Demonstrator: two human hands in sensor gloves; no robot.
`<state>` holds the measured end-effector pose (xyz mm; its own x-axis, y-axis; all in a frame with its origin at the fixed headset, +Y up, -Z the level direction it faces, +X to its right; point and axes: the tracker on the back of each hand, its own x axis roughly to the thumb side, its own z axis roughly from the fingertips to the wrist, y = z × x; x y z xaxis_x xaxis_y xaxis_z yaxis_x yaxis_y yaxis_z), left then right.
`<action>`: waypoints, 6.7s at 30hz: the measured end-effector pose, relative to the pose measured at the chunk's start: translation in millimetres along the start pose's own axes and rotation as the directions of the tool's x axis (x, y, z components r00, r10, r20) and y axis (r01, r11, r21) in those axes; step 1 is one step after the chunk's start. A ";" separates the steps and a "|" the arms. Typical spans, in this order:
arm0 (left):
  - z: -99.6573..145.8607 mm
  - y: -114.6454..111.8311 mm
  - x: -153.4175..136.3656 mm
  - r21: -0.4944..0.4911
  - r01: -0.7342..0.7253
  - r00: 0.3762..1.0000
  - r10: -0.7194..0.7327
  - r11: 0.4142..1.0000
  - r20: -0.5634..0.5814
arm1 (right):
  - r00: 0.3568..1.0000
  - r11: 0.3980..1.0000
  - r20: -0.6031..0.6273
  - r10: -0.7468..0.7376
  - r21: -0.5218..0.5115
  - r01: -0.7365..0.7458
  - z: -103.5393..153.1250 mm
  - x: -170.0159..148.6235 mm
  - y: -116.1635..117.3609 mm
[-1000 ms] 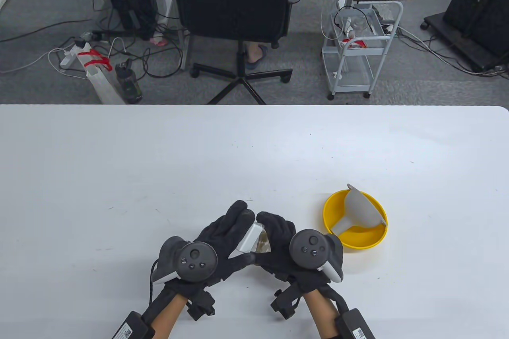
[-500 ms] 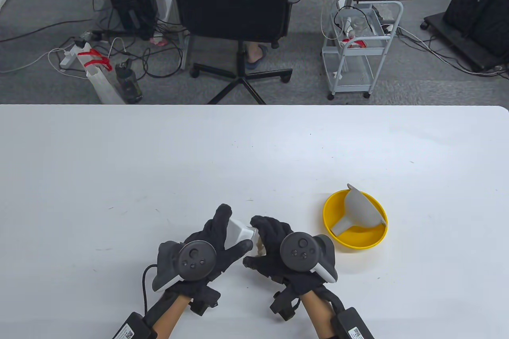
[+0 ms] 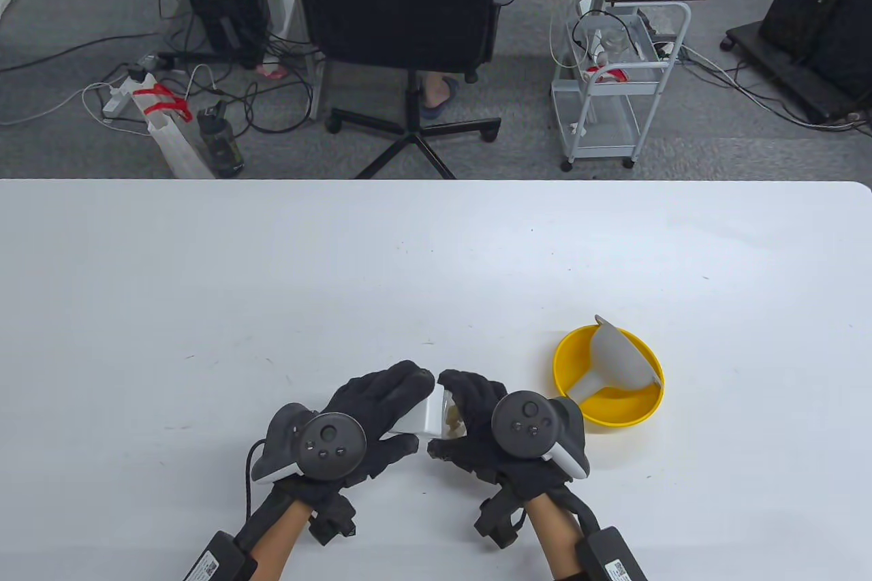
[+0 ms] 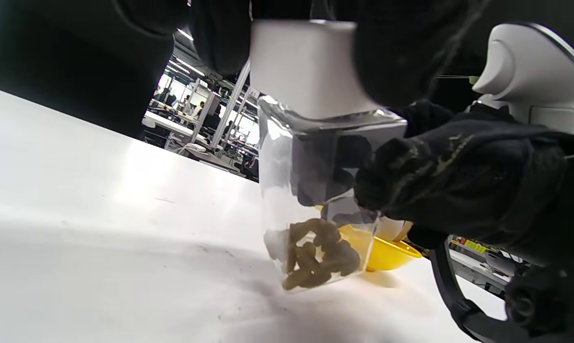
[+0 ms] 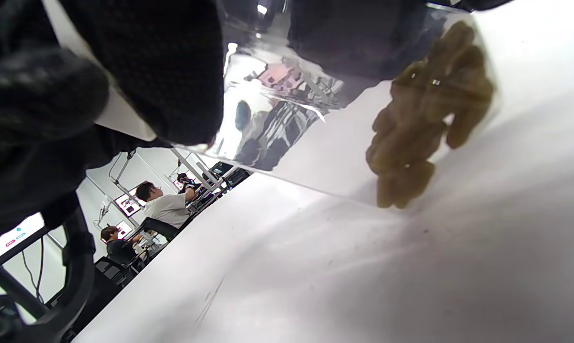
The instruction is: Transfer raisins through funnel into coffee jar
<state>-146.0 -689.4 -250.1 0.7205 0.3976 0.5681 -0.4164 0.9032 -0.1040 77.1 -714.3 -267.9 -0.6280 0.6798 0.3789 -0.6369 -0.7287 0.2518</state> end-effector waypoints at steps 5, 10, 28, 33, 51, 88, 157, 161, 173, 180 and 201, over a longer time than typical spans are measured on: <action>1.1 2.5 2.8 0.052 0.041 0.994 -0.035 0.998 -0.107 | 1.000 1.000 0.022 0.006 -0.011 -0.006 0.6 5.5 2.4; 0.2 -1.5 11.0 0.003 0.108 0.983 -0.106 0.994 -0.148 | 0.999 0.999 0.014 0.040 -0.011 -0.040 0.7 6.2 3.5; 1.3 3.2 14.7 0.036 -0.244 0.962 0.237 0.969 0.139 | 1.000 0.999 0.027 -0.016 -0.041 0.017 0.9 5.4 1.7; 3.1 8.0 21.3 0.160 -0.091 0.995 0.085 0.983 0.044 | 0.999 0.999 0.036 0.033 -0.044 -0.031 2.4 7.8 2.4; 2.5 19.4 4.8 -0.068 -0.185 0.974 0.192 0.980 0.122 | 0.996 0.996 0.048 0.070 -0.066 -0.067 3.4 12.3 1.1; 0.5 8.8 21.6 -0.077 -0.003 1.000 0.003 0.997 -0.001 | 0.990 0.991 0.062 0.126 -0.063 -0.122 4.0 15.6 1.5; 35.5 21.2 -90.6 -0.250 0.192 0.881 -0.279 0.949 -0.383 | 0.957 0.963 -0.129 -0.259 -0.109 0.246 -26.1 -18.0 -11.7; 35.9 21.8 -91.2 -0.257 0.198 0.876 -0.288 0.946 -0.386 | 0.948 0.967 -0.192 -0.254 -0.070 0.245 -34.9 -25.2 -7.8; 36.0 21.5 -92.3 -0.260 0.192 0.877 -0.284 0.946 -0.388 | 0.923 0.965 -0.293 -0.250 0.006 0.264 -42.5 -39.9 -0.5; 35.7 20.8 -92.0 -0.273 0.197 0.873 -0.295 0.942 -0.389 | 0.917 0.958 -0.300 -0.265 0.028 0.286 -42.5 -41.7 -1.6; 34.9 18.8 -90.5 -0.289 0.233 0.853 -0.337 0.929 -0.398 | 0.941 0.944 -0.281 0.189 -0.212 -0.252 20.3 -16.8 -69.1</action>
<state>-238.4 -714.0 -274.9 0.9758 0.0987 0.1950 -0.0589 0.9780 -0.2001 140.8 -677.1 -273.6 -0.8367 0.5255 0.1543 -0.5374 -0.8420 -0.0463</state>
